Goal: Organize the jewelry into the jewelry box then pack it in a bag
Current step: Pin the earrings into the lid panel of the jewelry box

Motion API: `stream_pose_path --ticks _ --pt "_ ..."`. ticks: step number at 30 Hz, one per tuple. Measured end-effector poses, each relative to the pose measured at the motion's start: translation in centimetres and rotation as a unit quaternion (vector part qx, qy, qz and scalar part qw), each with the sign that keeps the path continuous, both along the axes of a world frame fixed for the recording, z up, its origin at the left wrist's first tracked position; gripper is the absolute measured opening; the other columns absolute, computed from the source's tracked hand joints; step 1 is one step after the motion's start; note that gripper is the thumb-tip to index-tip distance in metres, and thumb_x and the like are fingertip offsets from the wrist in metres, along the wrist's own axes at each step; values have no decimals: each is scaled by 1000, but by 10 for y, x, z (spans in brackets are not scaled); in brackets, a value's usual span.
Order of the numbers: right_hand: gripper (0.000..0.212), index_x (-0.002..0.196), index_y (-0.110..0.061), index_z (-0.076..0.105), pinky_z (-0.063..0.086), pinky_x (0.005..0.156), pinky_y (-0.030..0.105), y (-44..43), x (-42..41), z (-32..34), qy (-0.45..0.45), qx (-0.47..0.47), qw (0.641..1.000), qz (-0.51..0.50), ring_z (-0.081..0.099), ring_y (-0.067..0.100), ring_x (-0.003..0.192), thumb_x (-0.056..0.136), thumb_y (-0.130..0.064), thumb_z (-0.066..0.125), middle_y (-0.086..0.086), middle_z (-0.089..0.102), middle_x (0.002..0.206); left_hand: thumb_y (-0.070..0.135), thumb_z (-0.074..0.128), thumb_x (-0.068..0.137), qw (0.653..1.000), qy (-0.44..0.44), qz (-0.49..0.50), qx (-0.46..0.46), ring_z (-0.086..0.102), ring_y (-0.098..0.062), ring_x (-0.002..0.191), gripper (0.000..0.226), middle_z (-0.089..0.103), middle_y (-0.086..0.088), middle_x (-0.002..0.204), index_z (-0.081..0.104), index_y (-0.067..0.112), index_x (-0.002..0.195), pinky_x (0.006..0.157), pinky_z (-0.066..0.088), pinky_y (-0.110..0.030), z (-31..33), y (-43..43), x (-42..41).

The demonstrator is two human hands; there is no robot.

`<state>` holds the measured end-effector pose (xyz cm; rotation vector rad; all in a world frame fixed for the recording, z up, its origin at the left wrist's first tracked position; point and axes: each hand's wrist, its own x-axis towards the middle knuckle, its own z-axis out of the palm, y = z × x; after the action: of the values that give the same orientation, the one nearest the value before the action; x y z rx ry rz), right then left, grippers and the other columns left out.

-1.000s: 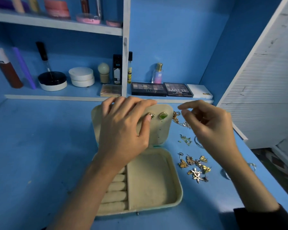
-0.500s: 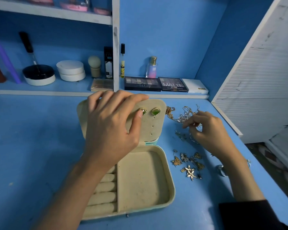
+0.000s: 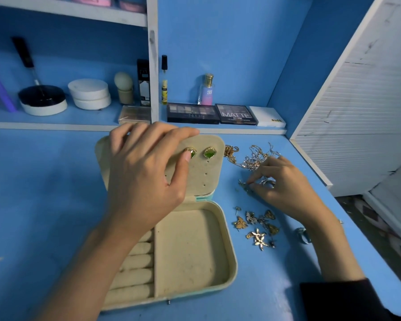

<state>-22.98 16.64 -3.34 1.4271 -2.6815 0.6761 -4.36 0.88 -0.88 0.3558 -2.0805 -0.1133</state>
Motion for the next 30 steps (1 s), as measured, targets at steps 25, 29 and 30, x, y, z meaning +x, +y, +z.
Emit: stream_pose_path --ticks 25,29,30 --pt "8 83 -18 70 33 74 19 -15 5 -13 -4 -56 996 74 45 18 86 82 -10 69 -10 52 81 19 58 86 1000 -4 -1 0 56 -23 85 22 66 2 92 69 18 105 85 28 -34 1 0 1" --pt "8 87 -14 73 36 76 27 -17 5 -16 33 -49 996 72 45 21 86 82 -8 70 -7 49 81 18 59 86 1000 -3 0 0 55 -23 85 22 66 2 92 69 19 106 86 29 -34 1 0 1" --pt "9 87 -14 74 37 75 28 -17 4 -16 35 -50 995 72 45 22 86 81 -7 70 -6 49 81 19 59 86 1000 -3 0 0 55 -23 85 23 66 2 92 69 19 106 86 29 -34 1 0 1"
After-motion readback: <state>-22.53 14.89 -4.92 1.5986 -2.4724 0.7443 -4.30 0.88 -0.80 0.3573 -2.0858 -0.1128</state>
